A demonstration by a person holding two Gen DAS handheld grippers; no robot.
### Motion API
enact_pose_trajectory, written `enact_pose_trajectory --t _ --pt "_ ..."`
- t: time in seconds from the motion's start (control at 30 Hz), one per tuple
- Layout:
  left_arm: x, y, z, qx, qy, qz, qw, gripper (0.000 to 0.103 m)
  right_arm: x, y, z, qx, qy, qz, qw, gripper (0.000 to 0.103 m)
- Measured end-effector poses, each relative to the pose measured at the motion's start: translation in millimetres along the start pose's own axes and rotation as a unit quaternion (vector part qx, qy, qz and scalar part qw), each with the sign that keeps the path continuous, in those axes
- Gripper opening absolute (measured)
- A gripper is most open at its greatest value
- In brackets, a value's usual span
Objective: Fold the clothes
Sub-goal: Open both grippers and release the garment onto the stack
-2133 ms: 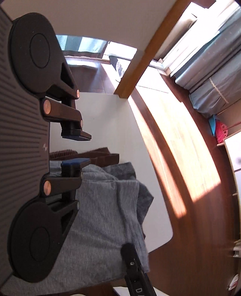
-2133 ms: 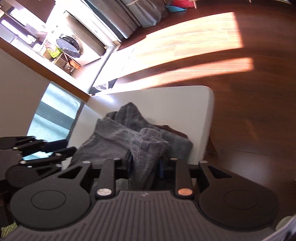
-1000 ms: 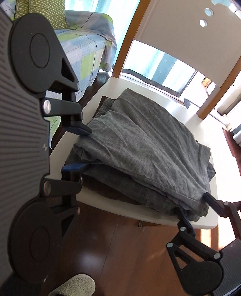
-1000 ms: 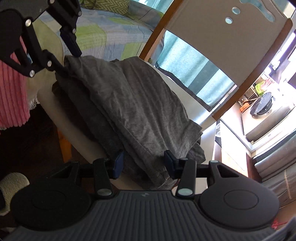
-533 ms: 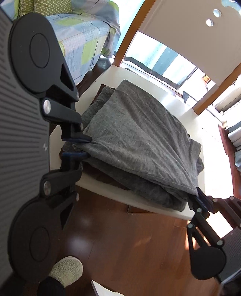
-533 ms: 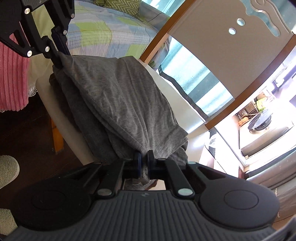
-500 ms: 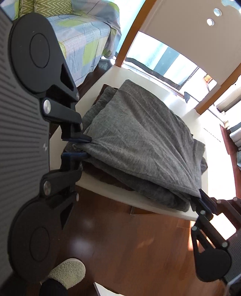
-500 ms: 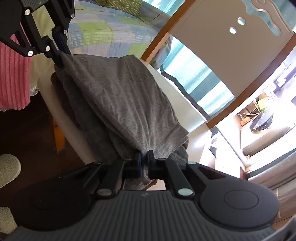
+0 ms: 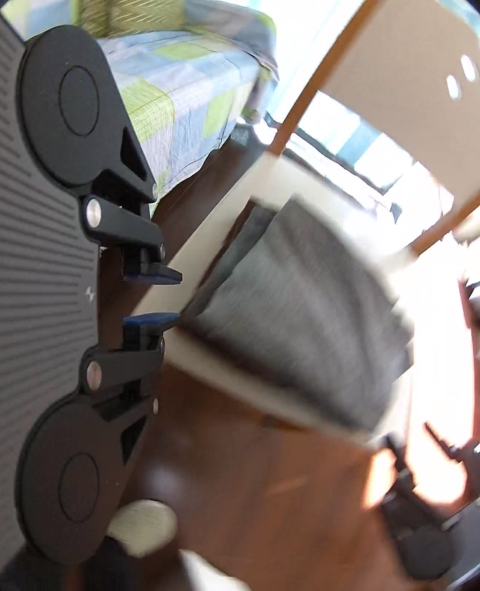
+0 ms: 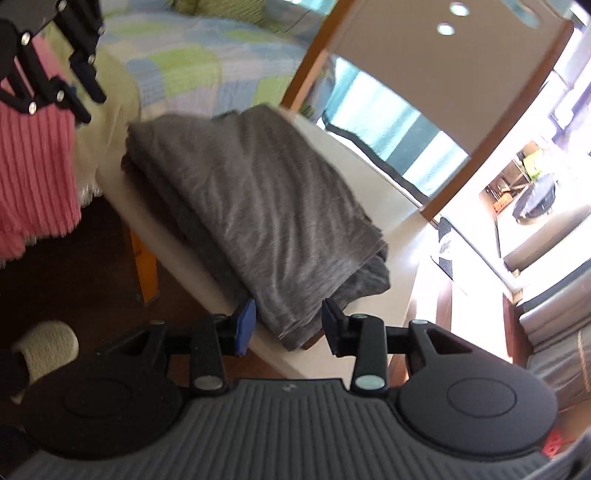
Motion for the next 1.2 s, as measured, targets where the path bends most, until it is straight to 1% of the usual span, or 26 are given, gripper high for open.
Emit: enact_pose_trajectory --t 0.03,0.07,0.1,0.13,0.17,0.23,0.3,0.4,0.43,0.47,0.5,0.57,0.6,0.7,0.73,0.77,0.8,0.83,0.87,0.93,0.97,1.0,1.03,1.07,1.13,1.2 --pt "10 -13 -4 -0.013 -0.002 0.019 0.9997 0.025 -9 -9 -4 -0.008 -0.002 -0.021 1.000 0.032" --pt "17 -25 -13 -0.021 -0.004 0.030 0.9993 0.026 -19 -18 -8 -0.016 -0.004 -0.043 0.999 0.029" --pt "24 -40 -25 -0.030 -0.008 0.042 0.9986 0.026 -27 -25 -17 -0.020 -0.007 -0.058 0.998 0.025" --pt "27 -46 -32 -0.034 -0.005 0.048 0.9983 0.026 -34 -30 -29 -0.022 -0.012 -0.070 0.997 0.018" --pt "31 -57 -48 -0.039 0.007 0.057 0.9976 0.026 -41 -35 -42 -0.025 -0.016 -0.081 0.996 0.013" --pt "38 -76 -79 -0.047 0.033 0.071 0.9958 0.026 -47 -40 -65 -0.027 -0.028 -0.104 0.994 0.009" --pt "35 -81 -104 -0.044 0.061 0.063 0.9952 0.028 -53 -43 -91 -0.023 -0.049 -0.130 0.990 0.009" --pt "31 -75 -146 -0.023 0.056 0.052 0.9968 0.030 -47 -34 -127 -0.010 -0.055 -0.136 0.989 0.009" --pt "33 -73 -152 -0.022 0.052 0.058 0.9968 0.029 -49 -29 -143 -0.003 -0.048 -0.139 0.989 0.009" --pt "41 -68 -161 -0.026 0.050 0.076 0.9955 0.029 -51 -24 -156 0.003 -0.039 -0.144 0.989 0.009" --pt "54 -66 -167 -0.037 0.056 0.109 0.9917 0.029 -54 -19 -162 0.005 -0.034 -0.152 0.988 0.008" --pt "70 -64 -164 -0.043 0.040 0.137 0.9888 0.029 -69 -13 -173 -0.001 -0.014 -0.195 0.981 0.005" --pt "82 -60 -158 -0.044 0.021 0.147 0.9879 0.028 -75 -14 -172 -0.003 -0.011 -0.211 0.977 0.005" --pt "99 -51 -138 -0.044 0.027 0.170 0.9841 0.027 -88 -19 -158 -0.012 0.030 -0.243 0.970 0.006" --pt "103 -50 -132 -0.045 0.034 0.172 0.9836 0.028 -90 -22 -151 -0.020 0.037 -0.251 0.967 0.011" --pt "103 -49 -123 -0.048 0.047 0.167 0.9836 0.029 -92 -24 -142 -0.029 0.044 -0.263 0.963 0.011" --pt "99 -51 -120 -0.053 0.054 0.157 0.9847 0.031 -92 -28 -133 -0.041 0.037 -0.276 0.959 0.011" --pt "93 -55 -119 -0.058 0.056 0.146 0.9860 0.033 -86 -35 -127 -0.053 0.014 -0.285 0.957 0.011" --pt "86 -60 -120 -0.067 0.058 0.127 0.9880 0.036 -78 -41 -128 -0.057 -0.009 -0.281 0.958 0.011" --pt "78 -69 -135 -0.057 0.044 0.111 0.9912 0.036 -63 -47 -143 -0.036 -0.025 -0.260 0.965 0.010" --pt "80 -68 -150 -0.043 0.029 0.113 0.9922 0.040 -59 -45 -154 -0.021 -0.020 -0.253 0.967 0.010" --pt "85 -64 -162 -0.027 0.018 0.126 0.9914 0.045 -59 -40 -163 -0.010 -0.005 -0.253 0.967 0.010" --pt "91 -61 -163 -0.023 0.016 0.145 0.9890 0.045 -67 -33 -169 -0.005 0.022 -0.270 0.963 0.015" --pt "99 -59 -161 -0.027 0.012 0.164 0.9860 0.045 -80 -26 -168 -0.006 0.052 -0.296 0.954 0.021" --pt "113 -49 -142 -0.029 -0.008 0.195 0.9804 0.039 -100 -21 -147 -0.021 0.096 -0.324 0.941 0.022" --pt "116 -40 -123 -0.027 -0.014 0.212 0.9769 0.038 -102 -21 -122 -0.034 0.099 -0.331 0.938 0.022"
Point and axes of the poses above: each gripper's, at about its wrist camera, not at the fingertips, and z roughly against the way its jaws point, x to its left, y to its underside, the point moved 5 cm from there along -z, roughly the way its jaws point, and after that the axes turned 4 degrees about -x, right-handed, at the moved point
